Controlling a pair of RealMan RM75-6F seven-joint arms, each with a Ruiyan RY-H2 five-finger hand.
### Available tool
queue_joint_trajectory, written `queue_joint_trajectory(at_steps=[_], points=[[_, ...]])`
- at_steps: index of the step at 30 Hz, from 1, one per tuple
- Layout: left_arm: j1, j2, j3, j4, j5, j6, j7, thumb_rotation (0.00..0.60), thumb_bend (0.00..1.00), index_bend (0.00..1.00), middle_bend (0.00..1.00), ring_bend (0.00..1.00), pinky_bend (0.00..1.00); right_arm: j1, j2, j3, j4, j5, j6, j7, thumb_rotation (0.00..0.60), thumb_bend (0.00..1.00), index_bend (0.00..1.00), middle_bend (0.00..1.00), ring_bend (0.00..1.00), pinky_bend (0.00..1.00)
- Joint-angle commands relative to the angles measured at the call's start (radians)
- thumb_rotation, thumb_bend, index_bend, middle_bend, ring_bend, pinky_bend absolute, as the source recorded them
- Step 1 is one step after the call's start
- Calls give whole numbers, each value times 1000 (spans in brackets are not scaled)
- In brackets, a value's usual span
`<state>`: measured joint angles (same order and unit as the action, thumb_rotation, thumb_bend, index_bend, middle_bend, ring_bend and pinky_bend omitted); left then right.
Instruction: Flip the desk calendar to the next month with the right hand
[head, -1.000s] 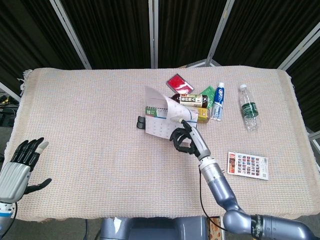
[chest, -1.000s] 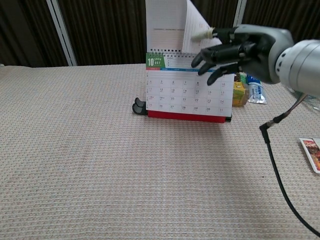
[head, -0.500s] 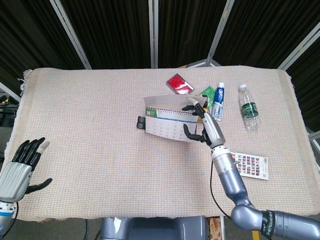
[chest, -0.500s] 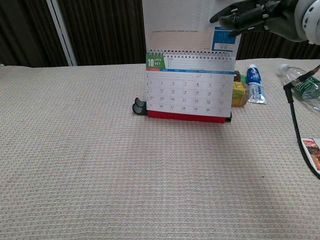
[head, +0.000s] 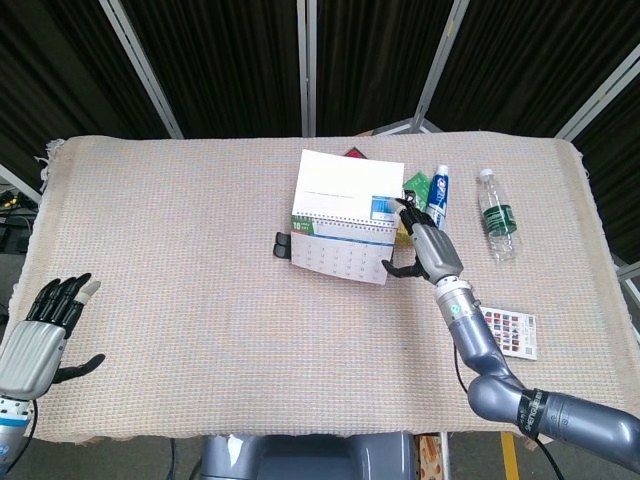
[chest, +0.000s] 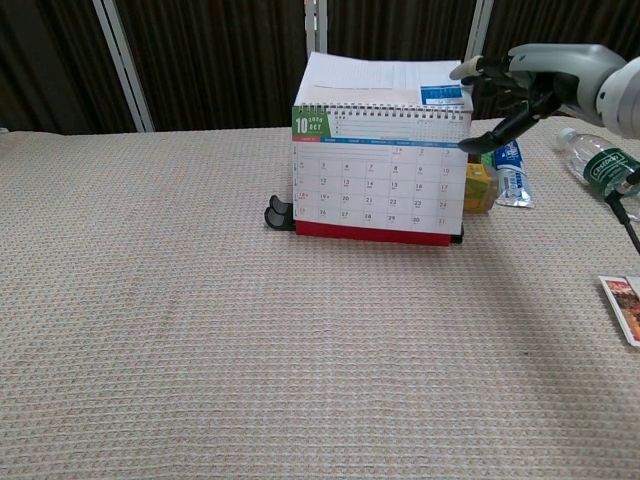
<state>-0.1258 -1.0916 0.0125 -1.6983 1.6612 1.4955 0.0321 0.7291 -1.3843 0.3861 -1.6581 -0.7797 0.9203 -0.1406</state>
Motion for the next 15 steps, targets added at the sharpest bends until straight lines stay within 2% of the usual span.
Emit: queue_joint_trajectory(at_steps=[1, 4, 8, 12, 14, 15], points=[[-2, -3, 1, 1, -1, -5, 5, 600, 110, 0, 0, 0, 0, 2, 4, -18, 11, 2, -10, -4, 600, 226, 0, 0, 0, 0], [-2, -4, 2, 1, -1, -6, 11, 600, 111, 0, 0, 0, 0, -17, 29, -31, -14, -19, -7, 15, 600, 226, 0, 0, 0, 0], [-2, -5, 3, 3, -5, -7, 10, 600, 111, 0, 0, 0, 0, -78, 86, -55, -82, -126, 54, 54, 600, 227, 0, 0, 0, 0], [-1, -6, 5, 4, -6, -11, 20, 600, 111, 0, 0, 0, 0, -191, 176, -124, -173, -303, 154, 113, 600, 221, 0, 0, 0, 0], [-1, -8, 8, 5, -7, -14, 26, 600, 110, 0, 0, 0, 0, -249, 215, -173, -195, -396, 205, 140, 600, 199, 0, 0, 0, 0], [0, -9, 9, 5, -5, -14, 32, 600, 110, 0, 0, 0, 0, -293, 241, -218, -198, -468, 241, 161, 600, 192, 0, 0, 0, 0]])
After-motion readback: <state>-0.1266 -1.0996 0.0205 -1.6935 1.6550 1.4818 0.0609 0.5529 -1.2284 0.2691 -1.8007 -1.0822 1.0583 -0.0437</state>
